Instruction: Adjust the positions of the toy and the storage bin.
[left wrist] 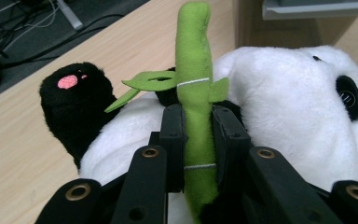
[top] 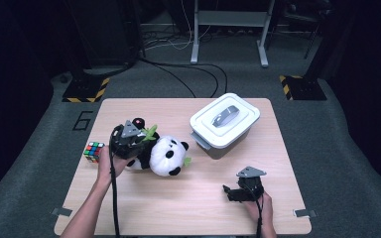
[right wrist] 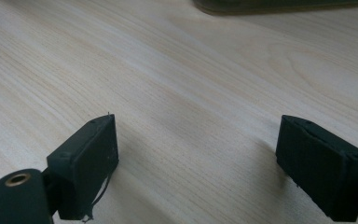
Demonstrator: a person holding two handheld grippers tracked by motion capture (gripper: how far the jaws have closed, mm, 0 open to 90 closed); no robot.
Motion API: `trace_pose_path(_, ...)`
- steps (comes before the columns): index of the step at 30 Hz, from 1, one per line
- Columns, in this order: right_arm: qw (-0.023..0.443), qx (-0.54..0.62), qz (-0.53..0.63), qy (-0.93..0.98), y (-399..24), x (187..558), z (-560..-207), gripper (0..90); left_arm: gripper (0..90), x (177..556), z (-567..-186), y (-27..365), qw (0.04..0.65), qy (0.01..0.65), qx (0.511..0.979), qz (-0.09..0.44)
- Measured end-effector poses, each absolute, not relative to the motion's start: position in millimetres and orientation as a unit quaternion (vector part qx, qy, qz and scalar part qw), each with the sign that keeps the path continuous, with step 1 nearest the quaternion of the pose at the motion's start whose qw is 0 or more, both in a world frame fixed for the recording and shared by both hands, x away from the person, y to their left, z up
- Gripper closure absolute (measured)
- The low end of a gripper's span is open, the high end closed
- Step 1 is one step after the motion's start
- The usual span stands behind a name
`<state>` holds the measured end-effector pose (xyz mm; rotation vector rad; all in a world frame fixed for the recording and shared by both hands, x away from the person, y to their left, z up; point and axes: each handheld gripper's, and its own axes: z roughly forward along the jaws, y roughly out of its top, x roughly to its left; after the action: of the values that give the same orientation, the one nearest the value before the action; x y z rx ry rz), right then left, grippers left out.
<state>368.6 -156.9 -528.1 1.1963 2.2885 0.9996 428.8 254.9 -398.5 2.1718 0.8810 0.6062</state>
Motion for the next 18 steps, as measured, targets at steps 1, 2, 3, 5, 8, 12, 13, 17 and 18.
trace_pose_path(1, 0.185, 0.424, 0.355, 0.812, -157, 369, -528, 12.1, 76.1, 428, -399, 256, 0.351, 0.340, 0.840, 0.235)
trace_pose_path(2, 0.185, 0.425, 0.355, 0.812, -157, 369, -528, 12.1, 76.1, 427, -401, 258, 0.352, 0.341, 0.840, 0.232)
trace_pose_path(3, 0.185, 0.424, 0.355, 0.812, -157, 369, -528, 12.1, 76.1, 427, -401, 261, 0.351, 0.335, 0.843, 0.234)
trace_pose_path(5, 0.185, 0.425, 0.355, 0.812, -157, 369, -528, 12.1, 76.1, 426, -404, 265, 0.358, 0.330, 0.844, 0.228)
trace_pose_path(8, 0.185, 0.425, 0.355, 0.812, -157, 369, -528, 12.1, 76.0, 424, -406, 269, 0.373, 0.317, 0.844, 0.217)
trace_pose_path(12, 0.186, 0.424, 0.354, 0.812, -157, 368, -528, 12.2, 75.9, 422, -407, 275, 0.378, 0.302, 0.848, 0.215)
trace_pose_path(13, 0.187, 0.425, 0.354, 0.812, -157, 368, -528, 12.2, 75.9, 421, -407, 278, 0.381, 0.301, 0.847, 0.216)
trace_pose_path(17, 0.187, 0.424, 0.354, 0.812, -157, 368, -528, 12.3, 75.8, 419, -408, 289, 0.392, 0.297, 0.846, 0.208)
trace_pose_path(18, 0.187, 0.425, 0.354, 0.812, -157, 368, -528, 12.4, 75.8, 419, -408, 292, 0.394, 0.297, 0.845, 0.206)
